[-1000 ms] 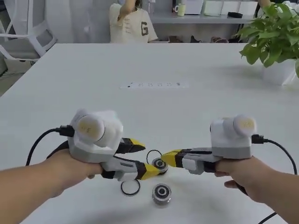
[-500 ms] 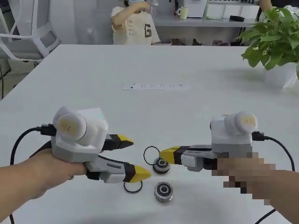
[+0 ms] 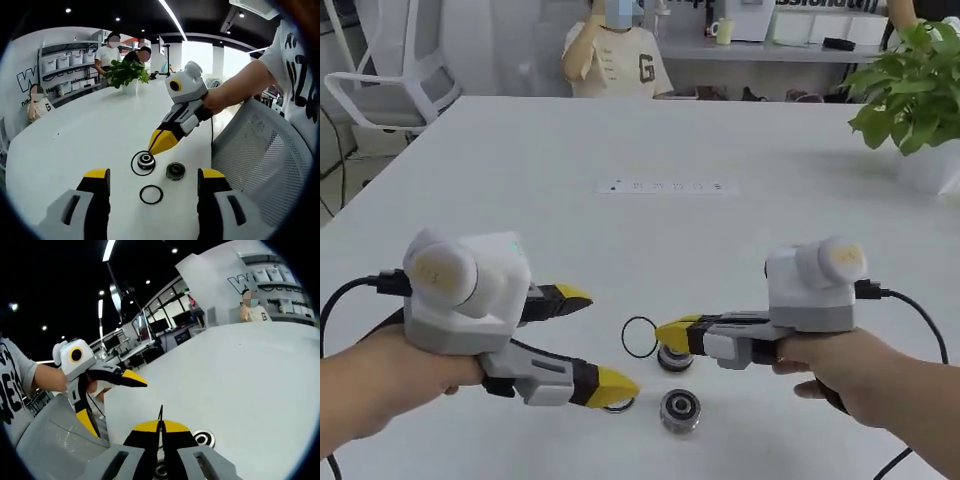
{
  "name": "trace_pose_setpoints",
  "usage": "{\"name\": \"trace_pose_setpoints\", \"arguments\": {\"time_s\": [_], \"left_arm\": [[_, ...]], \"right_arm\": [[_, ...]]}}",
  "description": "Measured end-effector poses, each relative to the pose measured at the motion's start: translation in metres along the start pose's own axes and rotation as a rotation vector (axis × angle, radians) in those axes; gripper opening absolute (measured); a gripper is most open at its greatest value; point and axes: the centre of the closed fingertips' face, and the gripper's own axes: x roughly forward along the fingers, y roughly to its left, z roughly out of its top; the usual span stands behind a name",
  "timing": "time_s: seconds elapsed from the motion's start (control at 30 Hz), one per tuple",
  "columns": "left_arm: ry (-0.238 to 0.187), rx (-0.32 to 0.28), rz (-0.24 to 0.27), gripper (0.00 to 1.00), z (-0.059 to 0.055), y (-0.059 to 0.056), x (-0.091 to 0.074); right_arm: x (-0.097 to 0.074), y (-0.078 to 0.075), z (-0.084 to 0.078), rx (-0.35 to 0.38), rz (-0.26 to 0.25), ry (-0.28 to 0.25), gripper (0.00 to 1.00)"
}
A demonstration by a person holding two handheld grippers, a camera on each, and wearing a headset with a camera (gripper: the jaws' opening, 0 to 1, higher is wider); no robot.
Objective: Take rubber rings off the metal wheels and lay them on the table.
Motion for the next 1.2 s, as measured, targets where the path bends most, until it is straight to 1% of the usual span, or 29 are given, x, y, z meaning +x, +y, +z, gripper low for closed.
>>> {"name": "trace_pose_setpoints", "arguments": {"time_s": [0.23, 0.43, 0.53, 0.67, 0.83, 0.93, 1.07, 1.2], "left_arm": [[0.0, -0.015, 0.012, 0.72, -0.006, 0.001, -0.011], [0.001, -0.027, 0.024, 0.73, -0.011, 0.001, -0.018], [0.0, -0.029, 0.03, 0.73, -0.012, 0.003, -0.021], [0.0, -0.031, 0.037, 0.73, -0.014, 0.004, -0.024], [0.0, -0.037, 0.043, 0.72, -0.016, 0.004, -0.027], [0.003, -0.042, 0.046, 0.72, -0.018, 0.004, -0.028], [0.006, -0.045, 0.051, 0.72, -0.02, 0.004, -0.031], [0.009, -0.048, 0.056, 0.72, -0.021, 0.005, -0.033]], "right_arm": [[0.007, 0.006, -0.006, -0.003, 0.024, 0.032, 0.0], [0.013, 0.009, -0.012, 0.006, 0.045, 0.058, 0.0], [0.017, 0.012, -0.019, 0.001, 0.055, 0.086, 0.0], [0.021, 0.015, -0.025, 0.008, 0.073, 0.106, 0.0], [0.026, 0.018, -0.037, 0.005, 0.089, 0.153, 0.0], [0.029, 0.019, -0.04, 0.009, 0.098, 0.167, 0.0], [0.031, 0.02, -0.044, 0.008, 0.104, 0.182, 0.0], [0.032, 0.018, -0.047, 0.008, 0.1, 0.195, 0.0]]}}
